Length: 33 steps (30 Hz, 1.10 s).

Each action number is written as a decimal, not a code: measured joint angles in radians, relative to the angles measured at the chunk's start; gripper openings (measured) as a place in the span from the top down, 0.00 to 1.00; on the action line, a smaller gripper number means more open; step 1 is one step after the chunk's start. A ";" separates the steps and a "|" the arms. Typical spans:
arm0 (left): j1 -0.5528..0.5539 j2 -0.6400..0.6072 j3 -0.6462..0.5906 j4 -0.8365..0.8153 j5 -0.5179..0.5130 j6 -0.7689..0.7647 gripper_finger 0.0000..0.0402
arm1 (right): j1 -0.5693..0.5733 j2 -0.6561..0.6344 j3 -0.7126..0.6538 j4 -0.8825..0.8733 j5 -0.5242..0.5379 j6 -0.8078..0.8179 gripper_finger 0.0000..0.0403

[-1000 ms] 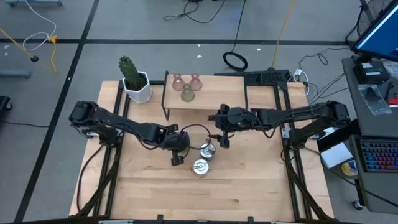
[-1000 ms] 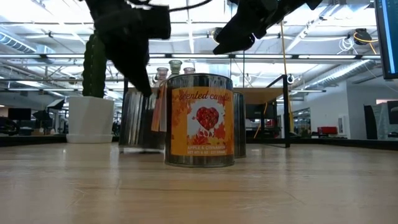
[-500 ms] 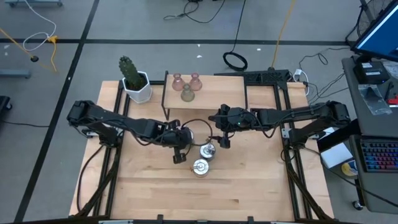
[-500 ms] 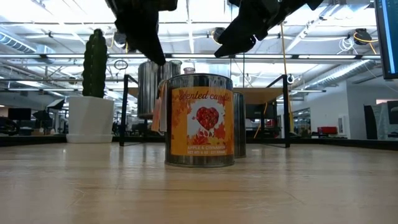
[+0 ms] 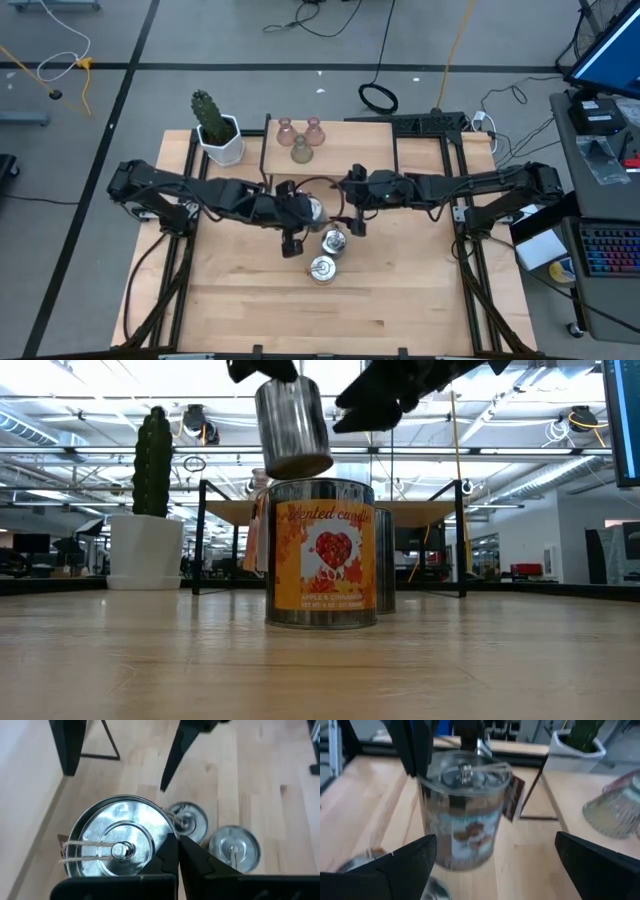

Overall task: Pick & Place candle stick holders
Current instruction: Put the left brown scented candle on the shelf

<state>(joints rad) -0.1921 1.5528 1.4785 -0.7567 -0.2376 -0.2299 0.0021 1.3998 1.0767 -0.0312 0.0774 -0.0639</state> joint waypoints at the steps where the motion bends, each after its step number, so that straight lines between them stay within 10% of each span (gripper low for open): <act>1: 0.000 0.000 0.007 -0.001 0.000 0.000 1.00 | 0.000 0.000 0.000 0.013 0.000 0.002 0.01; 33: 0.008 0.000 0.023 0.176 -0.026 0.121 1.00 | 0.000 0.073 0.001 0.156 -0.054 0.103 0.01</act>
<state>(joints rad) -0.1837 1.5528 1.5017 -0.5804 -0.2635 -0.1094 0.0021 1.4726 1.0775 0.1245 0.0229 0.0390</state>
